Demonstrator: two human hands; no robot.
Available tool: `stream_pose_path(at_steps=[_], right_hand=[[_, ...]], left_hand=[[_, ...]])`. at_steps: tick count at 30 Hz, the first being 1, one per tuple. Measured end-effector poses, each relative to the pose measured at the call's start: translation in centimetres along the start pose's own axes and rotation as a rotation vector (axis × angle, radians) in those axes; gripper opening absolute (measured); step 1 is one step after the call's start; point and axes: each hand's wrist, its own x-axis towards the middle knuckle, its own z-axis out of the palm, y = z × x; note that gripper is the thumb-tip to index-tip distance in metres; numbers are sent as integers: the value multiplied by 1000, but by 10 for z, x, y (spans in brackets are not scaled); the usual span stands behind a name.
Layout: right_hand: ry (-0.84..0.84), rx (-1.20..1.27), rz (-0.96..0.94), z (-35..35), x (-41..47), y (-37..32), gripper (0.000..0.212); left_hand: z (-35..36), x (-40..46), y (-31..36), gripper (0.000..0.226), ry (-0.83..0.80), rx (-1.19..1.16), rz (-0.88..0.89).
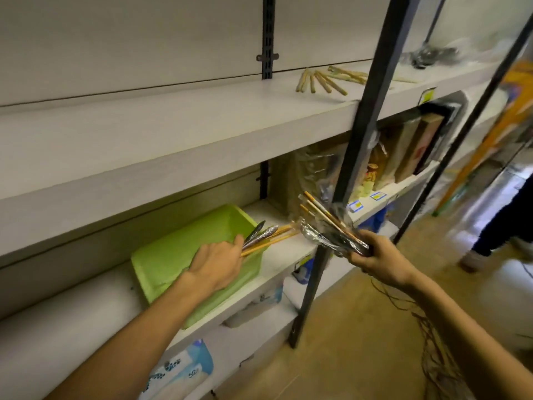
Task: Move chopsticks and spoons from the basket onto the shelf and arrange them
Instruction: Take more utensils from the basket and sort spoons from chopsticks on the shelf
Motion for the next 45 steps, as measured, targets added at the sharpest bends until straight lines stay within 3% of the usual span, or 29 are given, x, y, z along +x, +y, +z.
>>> stream_pose_path(at_steps=[4, 10, 15, 23, 30, 35, 41, 45], right_hand=[[109, -14, -10, -53, -18, 27, 24], [128, 16, -51, -145, -12, 77, 19], [147, 1, -101, -236, 9, 121, 23], [243, 42, -232, -390, 78, 137, 22], [321, 125, -388, -464, 173, 125, 18], [289, 101, -443, -515, 248, 109, 22], [269, 86, -498, -550, 335, 95, 20], [200, 114, -535, -554, 385, 83, 20]], left_hand=[[-7, 34, 50, 26, 8, 11, 68], [-19, 101, 134, 30, 31, 36, 123], [-48, 159, 220, 35, 49, 1, 102], [-131, 263, 313, 35, 218, -96, 22], [-201, 352, 338, 29, 460, -69, -82], [-248, 432, 339, 26, 607, -28, -140], [-285, 507, 312, 30, 590, -33, -271], [-294, 529, 291, 26, 454, -11, -424]])
